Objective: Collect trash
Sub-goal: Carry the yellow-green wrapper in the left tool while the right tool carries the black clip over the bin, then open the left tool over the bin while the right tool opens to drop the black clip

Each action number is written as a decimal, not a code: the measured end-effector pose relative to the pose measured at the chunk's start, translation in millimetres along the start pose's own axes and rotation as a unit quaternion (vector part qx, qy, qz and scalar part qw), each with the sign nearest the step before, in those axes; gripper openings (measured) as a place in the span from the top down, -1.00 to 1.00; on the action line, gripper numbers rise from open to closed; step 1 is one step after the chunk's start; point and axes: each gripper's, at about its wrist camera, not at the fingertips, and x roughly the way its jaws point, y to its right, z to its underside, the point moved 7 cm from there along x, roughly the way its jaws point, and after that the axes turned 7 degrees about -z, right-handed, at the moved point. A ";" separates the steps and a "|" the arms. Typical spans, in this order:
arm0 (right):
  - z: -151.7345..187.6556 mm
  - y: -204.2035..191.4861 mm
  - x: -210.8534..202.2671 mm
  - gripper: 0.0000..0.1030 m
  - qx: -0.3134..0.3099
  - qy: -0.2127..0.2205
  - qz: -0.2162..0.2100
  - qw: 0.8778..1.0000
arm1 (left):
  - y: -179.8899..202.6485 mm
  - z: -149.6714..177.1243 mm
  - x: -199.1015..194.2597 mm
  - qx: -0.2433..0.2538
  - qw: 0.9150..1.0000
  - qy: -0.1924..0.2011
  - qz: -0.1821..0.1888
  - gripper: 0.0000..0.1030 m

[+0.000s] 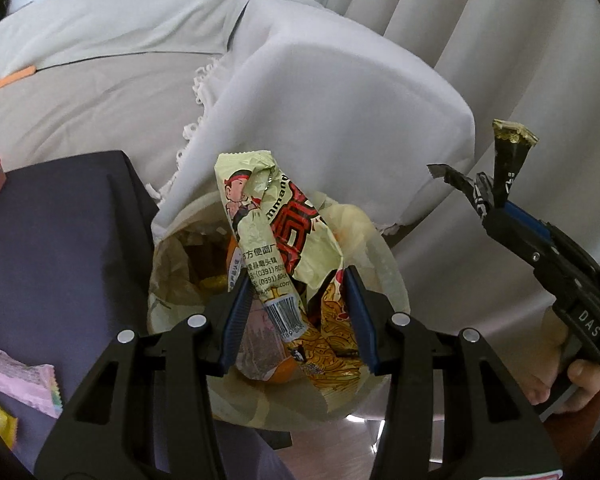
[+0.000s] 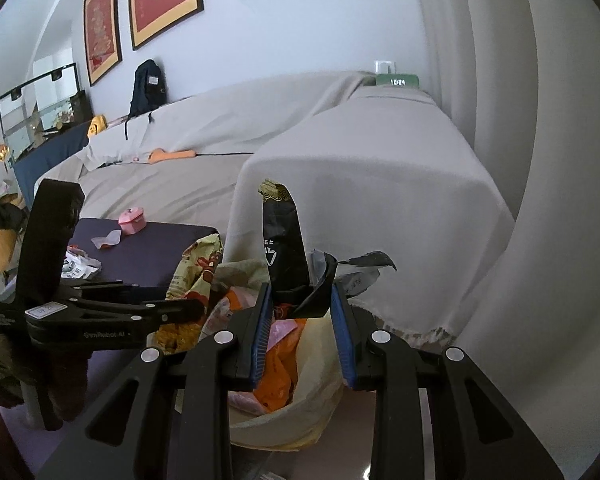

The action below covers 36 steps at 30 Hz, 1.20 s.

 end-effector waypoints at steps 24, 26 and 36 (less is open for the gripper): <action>33.1 -72.5 99.4 0.44 -0.008 -0.083 -0.077 0.994 | -79.8 27.0 -74.2 -0.056 0.995 0.049 -0.072 -0.21; 41.5 -80.3 121.8 0.44 -0.021 -0.111 -0.067 0.991 | -90.1 32.2 -88.9 -0.056 0.993 0.056 -0.085 -0.21; 74.8 -68.8 174.6 0.45 -0.007 -0.211 -0.025 0.977 | -136.6 59.8 -138.5 -0.074 0.985 0.097 -0.122 -0.27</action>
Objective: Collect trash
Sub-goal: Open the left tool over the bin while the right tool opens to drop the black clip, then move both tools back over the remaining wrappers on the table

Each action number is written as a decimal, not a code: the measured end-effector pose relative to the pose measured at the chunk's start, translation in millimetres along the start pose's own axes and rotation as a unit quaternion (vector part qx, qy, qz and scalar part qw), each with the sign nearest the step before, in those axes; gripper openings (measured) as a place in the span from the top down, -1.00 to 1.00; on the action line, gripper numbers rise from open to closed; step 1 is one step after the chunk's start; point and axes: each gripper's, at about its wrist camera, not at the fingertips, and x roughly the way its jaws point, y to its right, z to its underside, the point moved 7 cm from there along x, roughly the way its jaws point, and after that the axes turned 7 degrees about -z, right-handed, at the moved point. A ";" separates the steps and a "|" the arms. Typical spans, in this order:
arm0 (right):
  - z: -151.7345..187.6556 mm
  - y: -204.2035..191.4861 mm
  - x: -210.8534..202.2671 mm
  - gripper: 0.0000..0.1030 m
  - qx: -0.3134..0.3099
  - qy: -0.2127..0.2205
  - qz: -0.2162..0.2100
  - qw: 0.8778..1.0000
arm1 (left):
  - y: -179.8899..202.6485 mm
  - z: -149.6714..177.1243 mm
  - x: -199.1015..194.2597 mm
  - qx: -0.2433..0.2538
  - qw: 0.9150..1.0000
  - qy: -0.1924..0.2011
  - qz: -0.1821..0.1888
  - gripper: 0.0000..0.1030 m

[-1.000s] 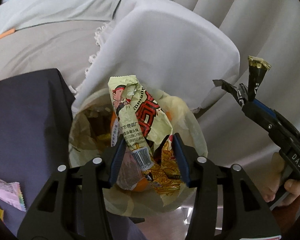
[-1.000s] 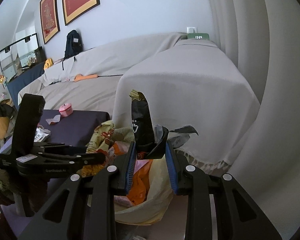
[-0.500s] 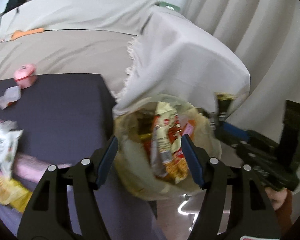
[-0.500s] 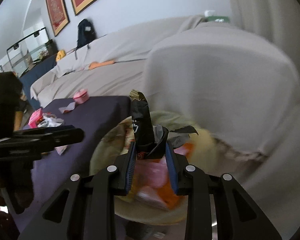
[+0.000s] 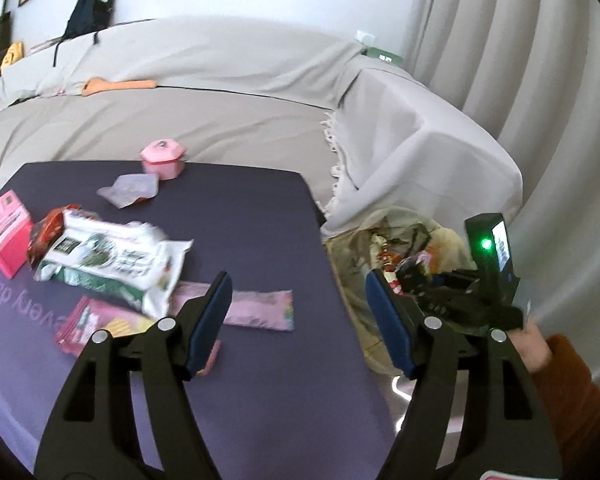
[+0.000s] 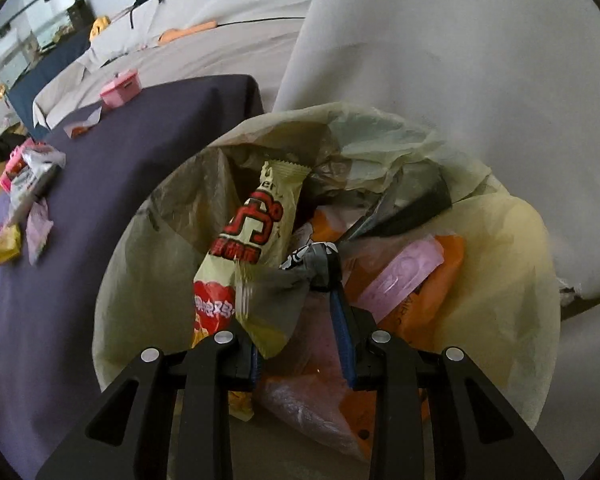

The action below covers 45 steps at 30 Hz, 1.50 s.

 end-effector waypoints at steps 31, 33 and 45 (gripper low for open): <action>-12.1 -149.2 -90.8 -0.06 -0.080 0.097 -0.099 0.987 | -193.6 50.4 -58.1 -0.140 0.985 0.023 -0.098 -0.30; -9.3 -160.6 -83.5 -0.06 -0.087 0.091 -0.110 0.986 | -202.0 54.5 -54.3 -0.143 0.985 0.016 -0.097 -0.30; -37.4 -192.0 -45.4 -0.06 -0.112 0.097 -0.102 0.984 | -220.9 3.5 -15.9 -0.088 0.991 0.051 -0.088 -0.30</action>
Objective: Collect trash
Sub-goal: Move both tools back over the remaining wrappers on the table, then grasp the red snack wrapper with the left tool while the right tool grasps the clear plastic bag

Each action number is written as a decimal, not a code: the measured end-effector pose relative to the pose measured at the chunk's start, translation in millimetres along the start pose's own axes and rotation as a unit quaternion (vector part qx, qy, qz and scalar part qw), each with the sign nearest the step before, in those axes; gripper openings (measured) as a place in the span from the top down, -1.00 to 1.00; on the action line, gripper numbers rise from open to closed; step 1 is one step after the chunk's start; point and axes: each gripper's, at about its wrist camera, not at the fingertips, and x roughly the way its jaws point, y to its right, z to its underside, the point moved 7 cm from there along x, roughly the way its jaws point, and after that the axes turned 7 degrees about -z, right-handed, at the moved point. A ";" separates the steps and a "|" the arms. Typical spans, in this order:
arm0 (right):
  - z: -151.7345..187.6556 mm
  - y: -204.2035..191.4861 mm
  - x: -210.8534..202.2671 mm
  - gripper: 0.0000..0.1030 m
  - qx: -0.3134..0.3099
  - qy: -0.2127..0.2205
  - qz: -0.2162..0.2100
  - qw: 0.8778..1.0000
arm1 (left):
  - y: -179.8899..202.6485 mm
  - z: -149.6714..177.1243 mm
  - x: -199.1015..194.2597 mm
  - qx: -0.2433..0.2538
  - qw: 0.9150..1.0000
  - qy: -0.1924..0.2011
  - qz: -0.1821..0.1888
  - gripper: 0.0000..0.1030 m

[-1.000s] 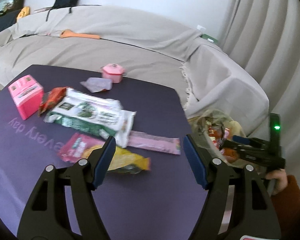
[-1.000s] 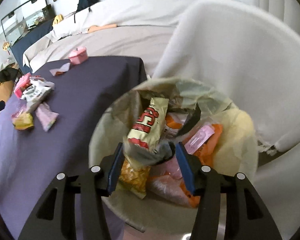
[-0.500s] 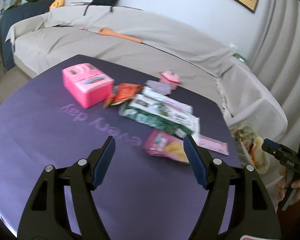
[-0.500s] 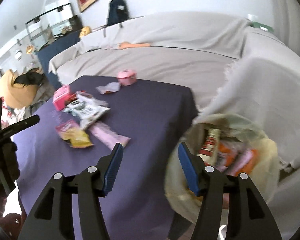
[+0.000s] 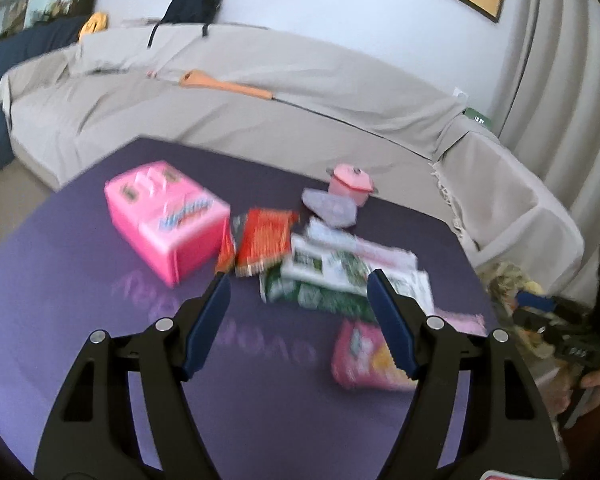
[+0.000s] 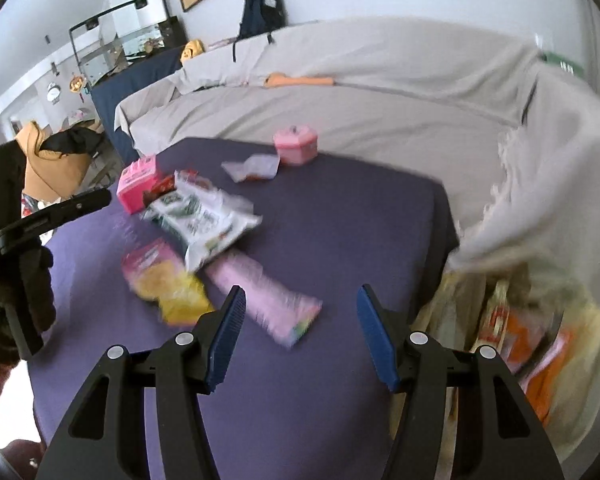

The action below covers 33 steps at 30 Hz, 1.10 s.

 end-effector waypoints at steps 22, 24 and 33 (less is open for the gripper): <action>-113.5 -5.6 216.4 -0.04 0.002 -0.112 -0.063 0.992 | -34.4 -11.7 56.6 -0.041 0.994 -0.098 0.027 -0.12; -117.6 -5.0 223.6 -0.04 0.006 -0.112 -0.071 0.991 | -41.7 -9.7 55.6 -0.048 0.993 -0.100 0.031 -0.13; -125.2 -20.4 241.2 -0.36 -0.030 -0.130 -0.089 0.987 | -43.7 -7.5 64.3 -0.067 0.991 -0.104 0.044 -0.17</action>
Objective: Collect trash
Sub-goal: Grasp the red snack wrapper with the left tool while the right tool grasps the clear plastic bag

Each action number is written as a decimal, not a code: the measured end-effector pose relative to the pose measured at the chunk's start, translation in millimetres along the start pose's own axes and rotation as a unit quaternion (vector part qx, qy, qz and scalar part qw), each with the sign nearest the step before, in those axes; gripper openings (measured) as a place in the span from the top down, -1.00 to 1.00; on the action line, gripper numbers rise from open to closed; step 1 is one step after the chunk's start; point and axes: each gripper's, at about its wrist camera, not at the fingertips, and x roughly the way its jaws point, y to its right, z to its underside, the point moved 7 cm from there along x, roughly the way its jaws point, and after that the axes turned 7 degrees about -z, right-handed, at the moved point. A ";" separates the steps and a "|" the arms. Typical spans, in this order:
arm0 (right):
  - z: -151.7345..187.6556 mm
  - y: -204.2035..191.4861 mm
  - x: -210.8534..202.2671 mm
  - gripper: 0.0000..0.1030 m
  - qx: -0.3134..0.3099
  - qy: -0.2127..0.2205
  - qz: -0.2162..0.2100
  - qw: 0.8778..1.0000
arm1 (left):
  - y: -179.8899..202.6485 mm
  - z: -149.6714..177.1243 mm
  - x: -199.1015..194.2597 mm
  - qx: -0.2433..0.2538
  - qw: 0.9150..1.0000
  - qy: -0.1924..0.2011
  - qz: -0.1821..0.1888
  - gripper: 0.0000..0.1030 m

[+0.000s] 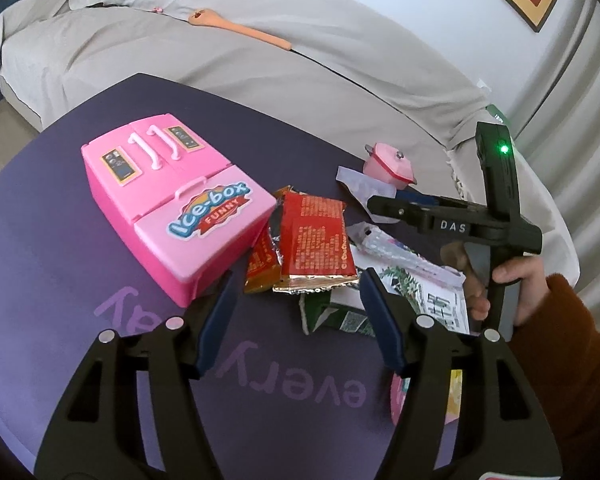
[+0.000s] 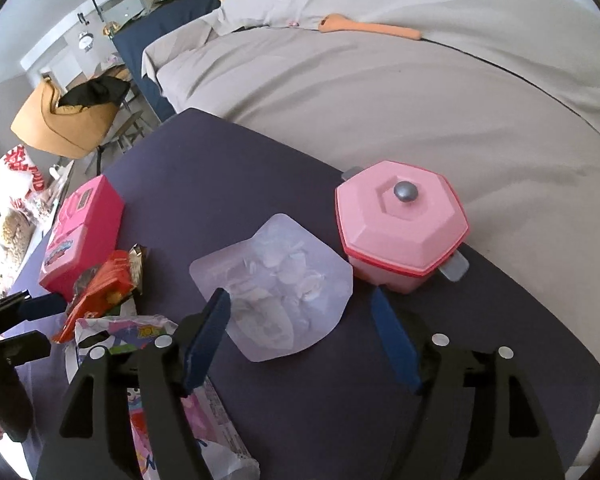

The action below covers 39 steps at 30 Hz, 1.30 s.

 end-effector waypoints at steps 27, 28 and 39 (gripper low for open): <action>122.1 19.1 -166.3 0.92 0.038 0.087 0.058 0.994 | 18.7 -8.1 16.9 -0.087 0.996 -0.003 -0.025 -0.18; 129.6 20.2 -167.7 0.92 0.039 0.084 0.060 0.994 | 22.9 -7.2 15.8 -0.076 0.997 -0.006 -0.021 -0.18; 149.5 18.3 -160.9 0.92 0.052 0.086 0.046 0.994 | 17.1 -22.4 26.8 -0.064 0.997 0.002 -0.050 -0.18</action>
